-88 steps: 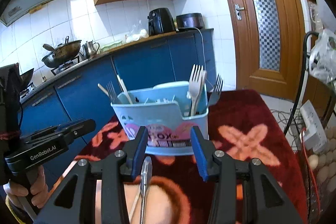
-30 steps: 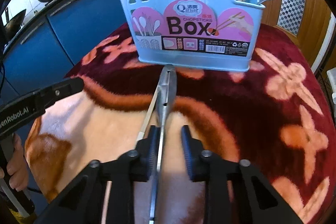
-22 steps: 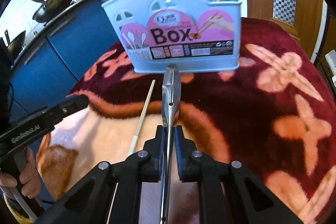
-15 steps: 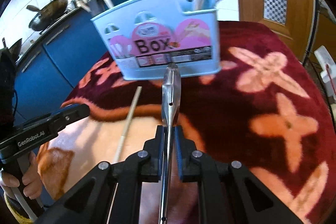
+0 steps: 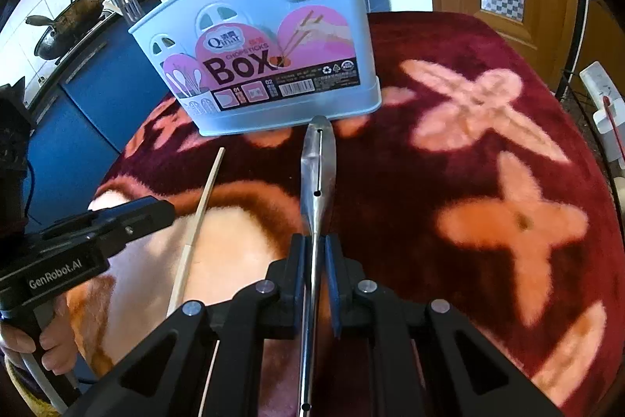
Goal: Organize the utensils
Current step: 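Grasp a wooden chopstick with the left tool while the right tool lifts the knife, then carry the chopstick with the left tool while the right tool carries the knife over the box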
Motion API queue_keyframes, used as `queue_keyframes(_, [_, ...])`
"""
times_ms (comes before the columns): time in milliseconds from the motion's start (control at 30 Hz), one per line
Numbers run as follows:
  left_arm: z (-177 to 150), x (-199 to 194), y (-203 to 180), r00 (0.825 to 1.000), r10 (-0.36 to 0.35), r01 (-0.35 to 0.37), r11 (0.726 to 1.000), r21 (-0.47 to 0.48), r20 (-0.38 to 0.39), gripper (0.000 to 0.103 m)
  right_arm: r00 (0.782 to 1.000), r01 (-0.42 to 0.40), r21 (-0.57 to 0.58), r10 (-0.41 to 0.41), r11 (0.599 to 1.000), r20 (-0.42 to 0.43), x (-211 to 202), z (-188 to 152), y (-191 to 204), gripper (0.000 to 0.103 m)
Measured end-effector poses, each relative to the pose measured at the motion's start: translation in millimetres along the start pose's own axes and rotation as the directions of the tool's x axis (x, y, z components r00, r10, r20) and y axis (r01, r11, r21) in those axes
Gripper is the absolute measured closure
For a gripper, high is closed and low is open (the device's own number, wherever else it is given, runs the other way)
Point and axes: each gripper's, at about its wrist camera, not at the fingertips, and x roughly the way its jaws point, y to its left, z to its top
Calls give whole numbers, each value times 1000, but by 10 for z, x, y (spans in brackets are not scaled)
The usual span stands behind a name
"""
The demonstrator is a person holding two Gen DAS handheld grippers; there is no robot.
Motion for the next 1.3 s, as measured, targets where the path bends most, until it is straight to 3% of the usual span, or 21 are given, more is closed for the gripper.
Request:
queue_keyframes(333, [173, 259, -200, 994, -54, 58, 997, 46, -95, 74, 995, -54, 3, 54, 999, -84, 54, 130, -88, 90])
queue_keyframes(633, [288, 426, -318, 990, 0, 15, 994, 104, -144, 74, 980, -78, -16, 74, 997, -186, 124, 272, -113, 88])
queue_keyframes(767, [296, 444, -320, 990, 11, 5, 993, 114, -140, 83, 977, -70, -35, 61, 997, -206, 162, 306, -68, 87])
queue_keyframes(967, [320, 419, -271, 991, -18, 27, 997, 72, -130, 98, 982, -74, -28, 68, 997, -177, 134, 263, -85, 87])
queue_keyframes(1300, [260, 79, -216, 996, -87, 87, 996, 24, -23, 99, 988, -152, 42, 153, 988, -29, -127, 66, -192, 88])
